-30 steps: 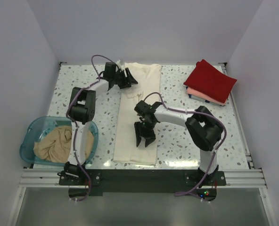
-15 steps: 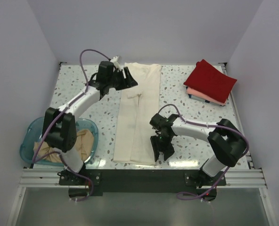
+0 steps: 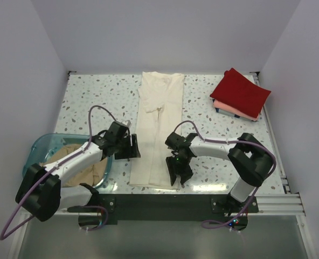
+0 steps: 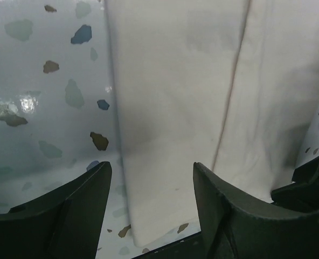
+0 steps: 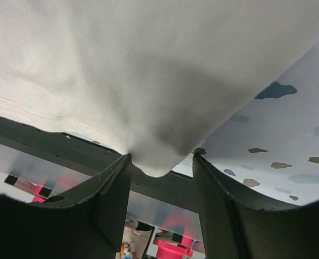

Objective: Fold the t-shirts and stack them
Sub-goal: Fold the tshirt

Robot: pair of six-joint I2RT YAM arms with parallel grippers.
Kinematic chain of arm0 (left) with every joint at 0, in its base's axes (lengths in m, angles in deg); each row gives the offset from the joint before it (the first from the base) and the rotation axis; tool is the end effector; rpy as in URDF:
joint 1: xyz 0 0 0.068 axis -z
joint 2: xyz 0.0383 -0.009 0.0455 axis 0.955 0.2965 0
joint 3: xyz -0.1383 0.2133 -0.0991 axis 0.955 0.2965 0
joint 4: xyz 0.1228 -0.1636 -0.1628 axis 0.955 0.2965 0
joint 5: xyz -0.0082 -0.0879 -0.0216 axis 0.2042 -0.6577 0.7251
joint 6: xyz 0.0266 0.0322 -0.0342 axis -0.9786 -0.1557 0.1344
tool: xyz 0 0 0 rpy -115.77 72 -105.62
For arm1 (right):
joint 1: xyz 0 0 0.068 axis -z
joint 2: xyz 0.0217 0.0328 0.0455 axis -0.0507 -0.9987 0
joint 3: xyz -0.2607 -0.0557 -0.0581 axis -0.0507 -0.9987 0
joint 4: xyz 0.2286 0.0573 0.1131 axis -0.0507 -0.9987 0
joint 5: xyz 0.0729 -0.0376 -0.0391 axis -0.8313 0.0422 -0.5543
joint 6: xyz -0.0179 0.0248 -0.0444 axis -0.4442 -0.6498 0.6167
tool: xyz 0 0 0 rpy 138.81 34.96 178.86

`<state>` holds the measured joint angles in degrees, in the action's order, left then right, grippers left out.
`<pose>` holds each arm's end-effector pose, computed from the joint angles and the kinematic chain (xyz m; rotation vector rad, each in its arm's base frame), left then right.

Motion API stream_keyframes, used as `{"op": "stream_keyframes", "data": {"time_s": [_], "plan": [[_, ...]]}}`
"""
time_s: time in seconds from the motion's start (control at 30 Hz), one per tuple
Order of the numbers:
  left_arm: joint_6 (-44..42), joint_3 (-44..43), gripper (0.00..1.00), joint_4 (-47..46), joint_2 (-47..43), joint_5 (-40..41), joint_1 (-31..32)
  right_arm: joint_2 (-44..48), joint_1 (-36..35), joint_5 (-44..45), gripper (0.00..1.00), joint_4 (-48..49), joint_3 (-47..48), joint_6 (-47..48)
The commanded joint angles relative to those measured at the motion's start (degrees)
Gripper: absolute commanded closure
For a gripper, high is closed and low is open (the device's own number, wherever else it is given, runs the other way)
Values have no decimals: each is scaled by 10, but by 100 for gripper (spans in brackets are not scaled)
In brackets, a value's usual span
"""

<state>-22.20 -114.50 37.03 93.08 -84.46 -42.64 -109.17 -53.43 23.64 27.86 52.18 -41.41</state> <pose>0.1963 -0.1180 0.1880 -0.1269 2.6960 -0.5244 0.1667 0.2201 0.1411 0.3023 -2.9232 -0.4215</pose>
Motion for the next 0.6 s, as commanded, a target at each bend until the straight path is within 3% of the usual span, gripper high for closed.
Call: {"op": "stream_keyframes", "data": {"time_s": [0.0,0.23,0.57], "plan": [[24,30,33,14,-43,-1,14,-15,-5,26,48,20,18,-13],[40,82,32,50,-70,-15,28,-21,-5,50,51,-20,31,-24],[40,89,33,71,-51,-39,35,-1,-5,52,51,-13,13,-42]]}}
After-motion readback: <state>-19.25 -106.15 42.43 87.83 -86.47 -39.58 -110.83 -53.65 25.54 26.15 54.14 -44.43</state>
